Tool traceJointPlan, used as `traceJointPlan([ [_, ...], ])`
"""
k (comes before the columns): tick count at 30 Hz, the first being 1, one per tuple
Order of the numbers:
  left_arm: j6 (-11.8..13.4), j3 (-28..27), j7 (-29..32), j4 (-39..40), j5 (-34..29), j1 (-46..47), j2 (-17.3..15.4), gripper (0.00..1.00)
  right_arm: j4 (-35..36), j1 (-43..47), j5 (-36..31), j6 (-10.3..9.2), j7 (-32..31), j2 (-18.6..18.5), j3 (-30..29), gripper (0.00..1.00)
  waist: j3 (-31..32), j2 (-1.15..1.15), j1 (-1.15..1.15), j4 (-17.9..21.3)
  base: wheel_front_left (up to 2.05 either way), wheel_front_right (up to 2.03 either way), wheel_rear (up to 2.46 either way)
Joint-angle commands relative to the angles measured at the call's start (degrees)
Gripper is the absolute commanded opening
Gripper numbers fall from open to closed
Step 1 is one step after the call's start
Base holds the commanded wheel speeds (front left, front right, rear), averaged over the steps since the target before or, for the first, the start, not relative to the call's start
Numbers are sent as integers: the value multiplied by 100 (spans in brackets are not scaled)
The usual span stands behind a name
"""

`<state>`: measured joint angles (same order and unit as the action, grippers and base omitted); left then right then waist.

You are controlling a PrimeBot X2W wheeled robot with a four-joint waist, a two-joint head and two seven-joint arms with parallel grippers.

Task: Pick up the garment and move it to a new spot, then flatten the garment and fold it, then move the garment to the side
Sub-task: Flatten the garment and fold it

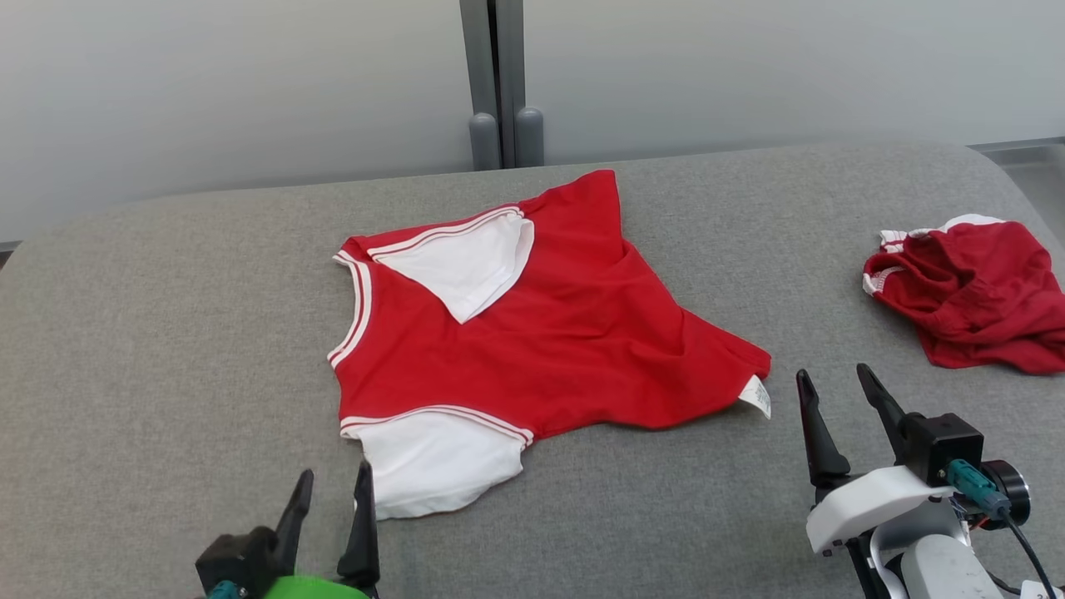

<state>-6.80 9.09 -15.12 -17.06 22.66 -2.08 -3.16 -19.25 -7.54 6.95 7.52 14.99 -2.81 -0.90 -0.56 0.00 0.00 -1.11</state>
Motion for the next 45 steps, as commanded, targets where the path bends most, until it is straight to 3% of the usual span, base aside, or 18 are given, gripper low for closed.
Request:
traceJointPlan([
  [1, 1, -9, 103, -169, 23, -112, -24, 100, 12, -17, 19, -7, 25, -20, 2, 100, -22, 0, 0, 5, 0, 0, 0],
  [7, -39, 92, 542, -727, 244, 86, -212, 100, 6, -70, 15, -7, 26, -20, 45, 100, -147, 0, 0, 42, 0, 0, 0],
  [22, -72, 546, 282, -1689, 1002, 798, -183, 100, -59, -226, -154, -7, 26, -20, -19, 100, -512, 0, 0, 273, 0, 0, 0],
  [23, -72, 601, 248, -1720, 1077, 825, -193, 97, -62, -226, -166, -7, 26, -20, -36, 100, -524, 0, 0, 270, 0, 0, 0],
  [25, -72, 724, 197, -1753, 1170, 884, -227, 74, -71, -223, -204, -7, 25, -18, -57, 100, -537, 0, 0, 255, 0, 0, 0],
  [26, -72, 795, 174, -1763, 1211, 912, -240, 56, -76, -224, -216, -7, 26, -19, -65, 100, -542, 0, 0, 242, 0, 0, 0],
  [28, -73, 899, 121, -1750, 1276, 977, -271, 43, -82, -228, -246, -7, 26, -20, -77, 100, -547, 0, 0, 214, 0, 0, 0],
  [32, -73, 1055, 45, -1645, 1415, 982, -334, 0, -75, -222, -282, -7, 26, -20, -116, 100, -541, 0, 0, 131, 0, 0, 0],
  [40, -73, 1162, -2, -1179, 1450, 730, -536, 0, -464, -569, -751, -7, -12, -19, -393, 100, -601, 0, 0, -153, 0, 0, 0],
  [45, -19, 1029, -4, -867, 1380, 653, -598, 0, -1152, -1198, -1496, -7, -575, -19, -710, 100, -689, 0, 0, -418, 0, 0, 0],
])
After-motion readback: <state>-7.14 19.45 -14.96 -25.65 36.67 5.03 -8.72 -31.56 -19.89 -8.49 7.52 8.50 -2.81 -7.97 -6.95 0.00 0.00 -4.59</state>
